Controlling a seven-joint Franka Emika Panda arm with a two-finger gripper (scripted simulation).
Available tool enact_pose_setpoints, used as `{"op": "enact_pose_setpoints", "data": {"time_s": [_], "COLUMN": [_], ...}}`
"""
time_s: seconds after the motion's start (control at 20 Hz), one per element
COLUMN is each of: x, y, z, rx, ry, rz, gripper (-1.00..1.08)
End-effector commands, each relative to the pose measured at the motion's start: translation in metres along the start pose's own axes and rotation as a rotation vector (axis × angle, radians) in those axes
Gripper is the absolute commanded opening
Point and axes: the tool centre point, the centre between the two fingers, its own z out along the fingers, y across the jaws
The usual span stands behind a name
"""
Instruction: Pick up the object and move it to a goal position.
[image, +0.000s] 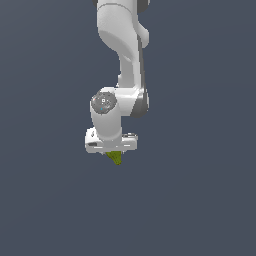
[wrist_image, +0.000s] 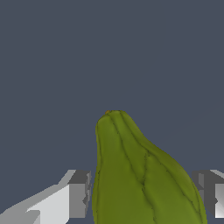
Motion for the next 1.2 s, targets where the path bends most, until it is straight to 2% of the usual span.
{"op": "enact_pose_setpoints", "data": {"time_s": [0.0, 0.55, 1.15], "x": [0.009, 0.049, 0.080], "y": [0.011, 0.059, 0.094], "z": [-0.018, -0.093, -0.147], "rx": [0.000, 0.000, 0.000], "ry": [0.003, 0.003, 0.003], "rz": [0.000, 0.000, 0.000], "gripper": [-1.00, -1.00, -1.00]}}
